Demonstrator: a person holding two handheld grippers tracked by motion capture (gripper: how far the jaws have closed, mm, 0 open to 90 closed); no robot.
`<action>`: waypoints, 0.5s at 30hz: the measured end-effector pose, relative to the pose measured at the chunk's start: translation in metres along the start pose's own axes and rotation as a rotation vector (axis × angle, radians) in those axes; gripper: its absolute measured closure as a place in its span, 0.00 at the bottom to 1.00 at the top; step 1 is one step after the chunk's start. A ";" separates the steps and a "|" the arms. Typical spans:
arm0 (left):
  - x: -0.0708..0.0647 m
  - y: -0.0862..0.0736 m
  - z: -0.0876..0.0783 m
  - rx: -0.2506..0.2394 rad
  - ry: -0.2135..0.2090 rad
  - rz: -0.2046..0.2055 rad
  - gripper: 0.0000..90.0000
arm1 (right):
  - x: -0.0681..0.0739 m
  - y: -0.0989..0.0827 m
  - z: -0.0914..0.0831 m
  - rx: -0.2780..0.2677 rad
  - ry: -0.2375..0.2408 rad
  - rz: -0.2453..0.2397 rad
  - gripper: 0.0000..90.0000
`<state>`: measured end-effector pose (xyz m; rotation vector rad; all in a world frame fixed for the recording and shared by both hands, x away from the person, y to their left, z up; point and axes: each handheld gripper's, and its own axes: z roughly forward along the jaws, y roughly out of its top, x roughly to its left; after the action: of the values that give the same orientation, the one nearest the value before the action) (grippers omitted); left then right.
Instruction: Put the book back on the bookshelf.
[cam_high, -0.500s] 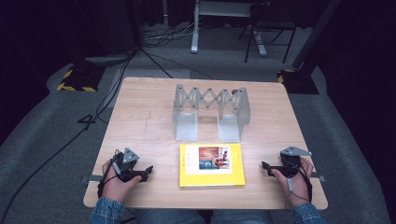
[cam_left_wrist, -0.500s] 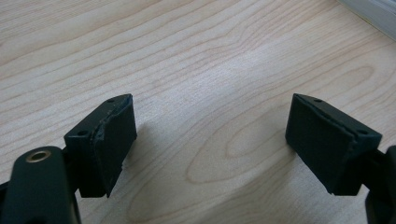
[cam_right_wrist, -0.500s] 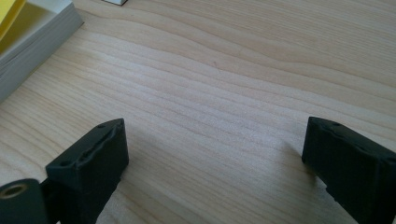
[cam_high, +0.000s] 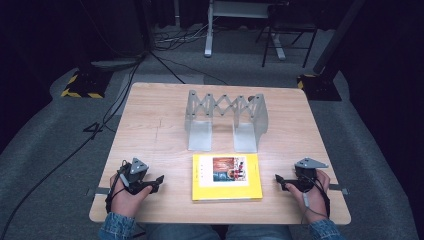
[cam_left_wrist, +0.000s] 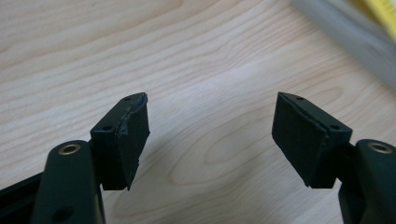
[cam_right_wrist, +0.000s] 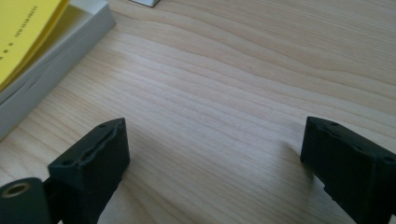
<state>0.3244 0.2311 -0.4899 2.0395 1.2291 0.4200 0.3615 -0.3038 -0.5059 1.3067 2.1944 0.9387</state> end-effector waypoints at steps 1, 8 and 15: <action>-0.003 0.002 -0.001 -0.008 -0.016 -0.002 0.32 | 0.002 0.000 0.000 0.000 0.005 -0.006 0.09; -0.023 0.013 0.004 0.009 -0.139 0.041 0.33 | 0.017 0.001 0.001 -0.002 0.034 -0.028 0.11; -0.046 0.022 0.017 -0.021 -0.210 0.021 0.29 | 0.030 0.002 0.001 -0.004 0.053 -0.043 0.11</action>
<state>0.3255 0.1775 -0.4827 2.0229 1.0729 0.2208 0.3495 -0.2767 -0.5060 1.2413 2.2497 0.9715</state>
